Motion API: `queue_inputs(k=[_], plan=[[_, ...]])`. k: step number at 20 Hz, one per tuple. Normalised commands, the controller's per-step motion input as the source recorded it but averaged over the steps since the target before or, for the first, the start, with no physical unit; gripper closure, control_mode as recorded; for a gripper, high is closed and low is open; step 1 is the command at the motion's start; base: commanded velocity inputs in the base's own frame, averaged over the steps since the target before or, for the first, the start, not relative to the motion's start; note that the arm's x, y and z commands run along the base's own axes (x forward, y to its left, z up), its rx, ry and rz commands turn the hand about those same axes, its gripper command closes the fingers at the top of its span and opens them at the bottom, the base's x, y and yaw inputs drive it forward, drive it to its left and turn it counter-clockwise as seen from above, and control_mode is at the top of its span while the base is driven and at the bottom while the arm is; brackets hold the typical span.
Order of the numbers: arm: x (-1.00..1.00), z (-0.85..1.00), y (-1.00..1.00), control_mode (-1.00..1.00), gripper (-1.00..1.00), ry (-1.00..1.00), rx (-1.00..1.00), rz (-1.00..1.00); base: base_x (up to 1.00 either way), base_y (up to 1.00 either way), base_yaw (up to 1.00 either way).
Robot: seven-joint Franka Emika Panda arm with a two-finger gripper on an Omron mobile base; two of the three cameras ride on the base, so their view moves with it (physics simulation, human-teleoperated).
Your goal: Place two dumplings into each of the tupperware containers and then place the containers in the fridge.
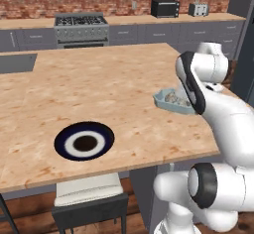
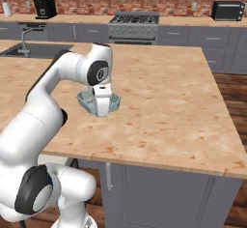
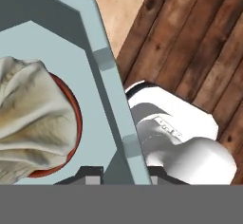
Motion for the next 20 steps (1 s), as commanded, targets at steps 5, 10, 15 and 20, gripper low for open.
queue_inputs(k=[5, 10, 15, 20], plan=[[-0.71, 0.43, 0.47, -1.00, 1.00, 0.01, 0.03, -0.48, 0.00, 0.00, 0.00], [-0.71, 0.34, 0.20, -1.00, 1.00, 0.02, 0.00, -0.30, 0.00, 0.00, 0.00], [-0.27, 0.39, 0.55, -1.00, 1.00, -0.05, -0.13, -0.20, 0.00, 0.00, 0.00], [-0.11, 0.09, 0.41, -1.00, 1.00, 0.05, -0.01, -0.07, 0.00, 0.00, 0.00]])
